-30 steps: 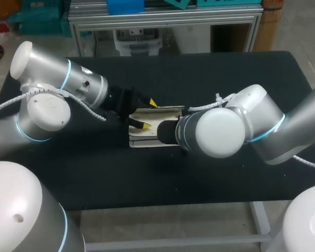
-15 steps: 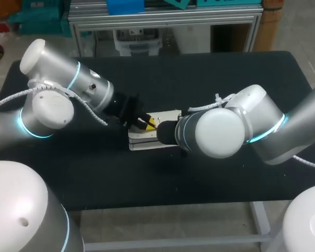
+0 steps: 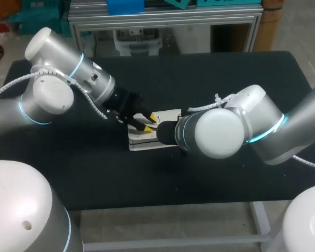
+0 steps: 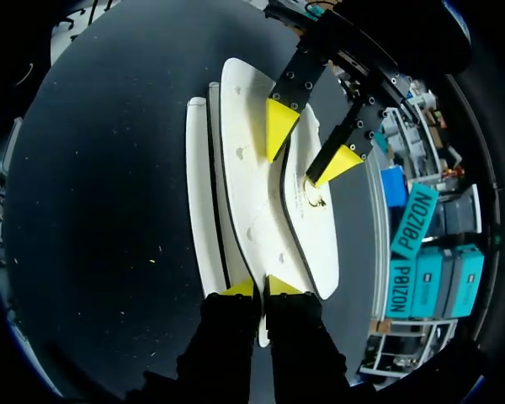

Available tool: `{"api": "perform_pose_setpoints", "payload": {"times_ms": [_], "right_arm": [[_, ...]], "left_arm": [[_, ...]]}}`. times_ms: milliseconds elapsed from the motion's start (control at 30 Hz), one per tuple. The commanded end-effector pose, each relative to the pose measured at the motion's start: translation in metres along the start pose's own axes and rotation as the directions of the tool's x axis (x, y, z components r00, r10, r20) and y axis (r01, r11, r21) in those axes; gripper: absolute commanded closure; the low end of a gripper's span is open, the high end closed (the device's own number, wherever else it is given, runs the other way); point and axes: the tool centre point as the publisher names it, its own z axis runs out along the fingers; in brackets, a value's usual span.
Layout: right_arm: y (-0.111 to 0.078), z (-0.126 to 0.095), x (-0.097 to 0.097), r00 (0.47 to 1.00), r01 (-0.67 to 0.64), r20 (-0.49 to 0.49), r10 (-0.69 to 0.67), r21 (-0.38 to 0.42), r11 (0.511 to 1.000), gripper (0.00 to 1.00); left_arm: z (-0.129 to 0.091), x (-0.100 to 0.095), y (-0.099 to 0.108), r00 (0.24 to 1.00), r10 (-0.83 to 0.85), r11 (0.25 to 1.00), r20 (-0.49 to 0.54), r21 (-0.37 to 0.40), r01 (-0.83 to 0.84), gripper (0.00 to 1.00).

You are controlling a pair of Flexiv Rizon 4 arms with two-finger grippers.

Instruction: Pick up the bag, open it, inspect its contents, close it, and place it on the opposite side

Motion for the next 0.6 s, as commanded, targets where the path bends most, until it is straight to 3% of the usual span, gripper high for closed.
{"api": "perform_pose_setpoints", "payload": {"times_ms": [33,467,600], "right_arm": [[-0.002,0.003,0.003,0.999,-0.001,0.032,0.001,-0.007,1.000,1.00],[-0.002,0.003,0.003,0.999,-0.001,0.032,0.001,-0.007,1.000,1.00],[-0.002,0.003,0.003,0.999,-0.001,0.032,0.001,-0.007,1.000,1.00]], "left_arm": [[-0.013,0.003,-0.001,1.000,-0.006,1.000,0.024,0.006,0.006,0.59],[-0.033,-0.017,-0.006,0.995,-0.024,0.994,0.099,0.106,0.013,0.64],[-0.031,-0.014,-0.008,0.995,-0.036,0.995,0.090,0.098,0.027,0.54]]}}
